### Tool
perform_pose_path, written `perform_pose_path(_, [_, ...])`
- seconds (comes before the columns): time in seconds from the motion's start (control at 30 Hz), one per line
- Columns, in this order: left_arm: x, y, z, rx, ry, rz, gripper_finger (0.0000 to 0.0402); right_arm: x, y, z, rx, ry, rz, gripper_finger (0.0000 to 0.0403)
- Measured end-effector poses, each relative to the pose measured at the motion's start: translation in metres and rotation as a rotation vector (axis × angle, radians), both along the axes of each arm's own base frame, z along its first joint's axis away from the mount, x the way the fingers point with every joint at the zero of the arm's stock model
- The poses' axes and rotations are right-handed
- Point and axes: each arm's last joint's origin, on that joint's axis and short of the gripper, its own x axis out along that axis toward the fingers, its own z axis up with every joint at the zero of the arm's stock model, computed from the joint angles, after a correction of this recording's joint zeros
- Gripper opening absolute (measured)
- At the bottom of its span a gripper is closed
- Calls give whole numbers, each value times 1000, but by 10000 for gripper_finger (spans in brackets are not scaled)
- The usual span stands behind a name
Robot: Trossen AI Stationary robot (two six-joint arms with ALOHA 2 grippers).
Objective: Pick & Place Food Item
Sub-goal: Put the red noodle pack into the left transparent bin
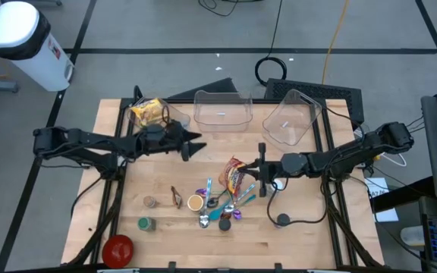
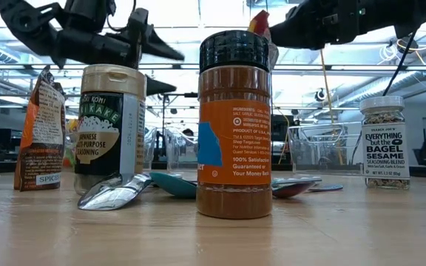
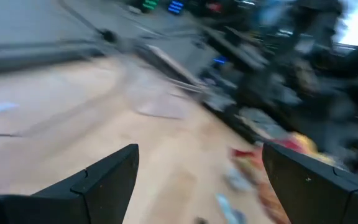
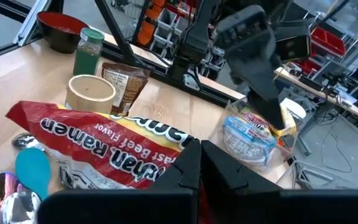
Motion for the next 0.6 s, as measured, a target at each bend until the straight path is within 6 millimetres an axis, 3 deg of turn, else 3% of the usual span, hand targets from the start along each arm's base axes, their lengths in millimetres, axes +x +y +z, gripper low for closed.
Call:
perform_pose_path(0.13, [10, -8, -6, -25, -45, -133, 349, -1, 4, 2, -40, -14, 11, 0])
perform_pose_path(0.4, [21, -11, -12, -87, -109, -156, 349, -5, 17, 5, -167, -41, -103, 0])
perform_pose_path(0.6, [30, -20, -10, -2, -101, -309, 349, -7, 18, 10, -184, -77, -227, 0])
